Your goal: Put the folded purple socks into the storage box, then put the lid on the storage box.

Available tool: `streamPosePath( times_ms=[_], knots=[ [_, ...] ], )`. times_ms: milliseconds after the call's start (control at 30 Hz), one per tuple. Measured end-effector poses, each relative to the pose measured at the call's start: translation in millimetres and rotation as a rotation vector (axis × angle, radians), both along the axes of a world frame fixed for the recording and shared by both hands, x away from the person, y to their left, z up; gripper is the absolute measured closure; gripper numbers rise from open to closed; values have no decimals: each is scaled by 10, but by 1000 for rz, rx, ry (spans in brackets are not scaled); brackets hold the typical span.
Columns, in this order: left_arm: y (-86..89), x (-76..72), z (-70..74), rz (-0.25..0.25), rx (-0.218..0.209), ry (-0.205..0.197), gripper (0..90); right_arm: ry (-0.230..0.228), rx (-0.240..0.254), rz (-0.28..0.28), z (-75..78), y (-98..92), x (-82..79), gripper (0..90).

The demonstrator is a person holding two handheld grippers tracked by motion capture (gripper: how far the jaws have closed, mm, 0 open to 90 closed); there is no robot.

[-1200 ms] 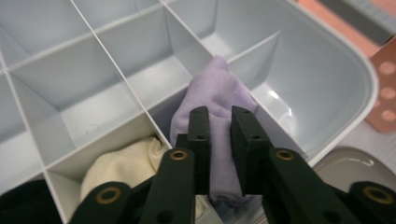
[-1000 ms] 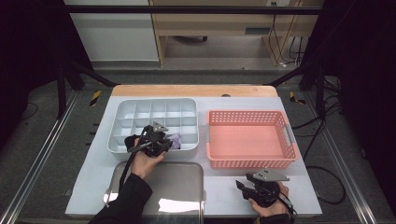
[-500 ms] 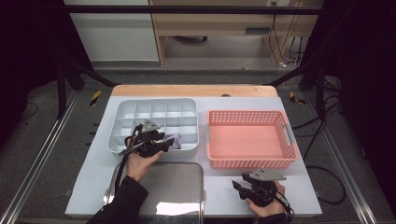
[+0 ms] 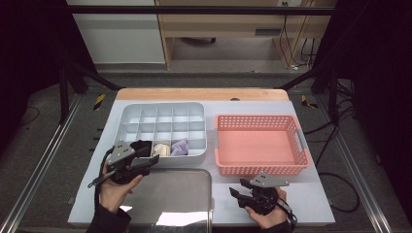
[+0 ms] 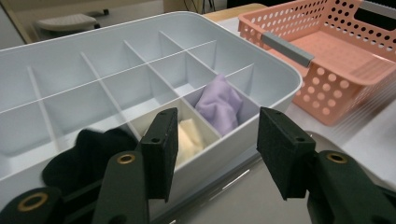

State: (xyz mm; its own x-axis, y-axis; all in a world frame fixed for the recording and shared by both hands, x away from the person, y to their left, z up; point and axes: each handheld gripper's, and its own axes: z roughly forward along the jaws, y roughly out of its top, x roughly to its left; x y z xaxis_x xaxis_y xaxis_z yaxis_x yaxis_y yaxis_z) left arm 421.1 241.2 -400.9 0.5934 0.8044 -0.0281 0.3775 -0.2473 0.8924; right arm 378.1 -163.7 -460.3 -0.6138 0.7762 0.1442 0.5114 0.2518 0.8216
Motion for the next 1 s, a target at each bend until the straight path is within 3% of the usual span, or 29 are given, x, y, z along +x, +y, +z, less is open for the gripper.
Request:
streamPosePath(
  times_ms=[67, 200, 333, 700, 1000],
  knots=[
    [77, -75, -59, -5, -18, 16, 469, -2, -2, 9, 8, 39, -2, 485],
    [189, -230, -164, -13, 7, 50, 449, -20, 1, 14, 22, 108, 2, 468],
    [265, -338, -242, -2, 10, 67, 426, -9, 16, 8, 29, 154, 22, 471],
    [428, -342, -468, 18, 20, 146, 345, 31, 54, 62, -11, 387, 38, 457],
    [574, -291, -459, 33, -44, 136, 338, 55, 52, 97, -35, 498, -15, 458]
  ],
)
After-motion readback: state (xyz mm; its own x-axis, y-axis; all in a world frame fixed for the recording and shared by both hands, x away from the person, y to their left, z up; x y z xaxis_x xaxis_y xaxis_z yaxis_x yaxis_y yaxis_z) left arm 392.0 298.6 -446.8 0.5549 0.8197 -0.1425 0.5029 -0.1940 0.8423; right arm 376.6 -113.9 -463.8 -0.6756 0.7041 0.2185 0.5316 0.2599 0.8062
